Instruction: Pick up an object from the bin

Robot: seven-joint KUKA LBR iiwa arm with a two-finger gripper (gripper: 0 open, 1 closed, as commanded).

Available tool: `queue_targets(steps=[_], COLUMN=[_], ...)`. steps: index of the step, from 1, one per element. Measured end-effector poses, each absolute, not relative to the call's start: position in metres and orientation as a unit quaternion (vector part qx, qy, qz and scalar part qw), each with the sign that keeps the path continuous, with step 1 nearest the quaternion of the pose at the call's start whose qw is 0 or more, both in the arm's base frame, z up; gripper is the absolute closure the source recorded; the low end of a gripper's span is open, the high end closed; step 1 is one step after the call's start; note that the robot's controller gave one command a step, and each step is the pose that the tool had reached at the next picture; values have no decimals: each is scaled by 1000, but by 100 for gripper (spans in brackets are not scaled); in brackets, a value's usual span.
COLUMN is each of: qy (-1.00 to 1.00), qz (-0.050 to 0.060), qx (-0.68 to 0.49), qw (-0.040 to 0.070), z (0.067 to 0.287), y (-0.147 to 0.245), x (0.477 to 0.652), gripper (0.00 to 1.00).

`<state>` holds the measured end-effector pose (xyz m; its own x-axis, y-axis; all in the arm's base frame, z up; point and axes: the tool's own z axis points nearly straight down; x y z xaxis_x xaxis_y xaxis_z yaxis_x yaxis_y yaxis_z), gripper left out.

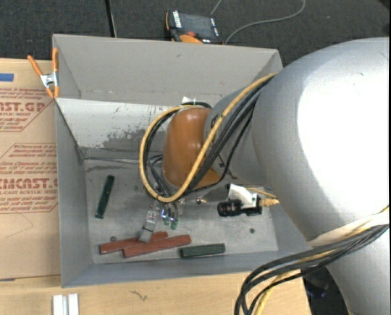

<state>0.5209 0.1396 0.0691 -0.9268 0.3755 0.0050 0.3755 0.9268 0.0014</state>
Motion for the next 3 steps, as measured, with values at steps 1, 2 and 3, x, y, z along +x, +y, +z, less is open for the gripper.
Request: queue_targets(steps=[1, 2, 3], qy=[-972, -966, -975], qz=[1, -1, -1], qx=[-236, -258, -224], qw=[-2, -2, 2], z=[111, 69, 97], y=[59, 95, 154], x=[537, 585, 490], gripper=[0, 0, 0])
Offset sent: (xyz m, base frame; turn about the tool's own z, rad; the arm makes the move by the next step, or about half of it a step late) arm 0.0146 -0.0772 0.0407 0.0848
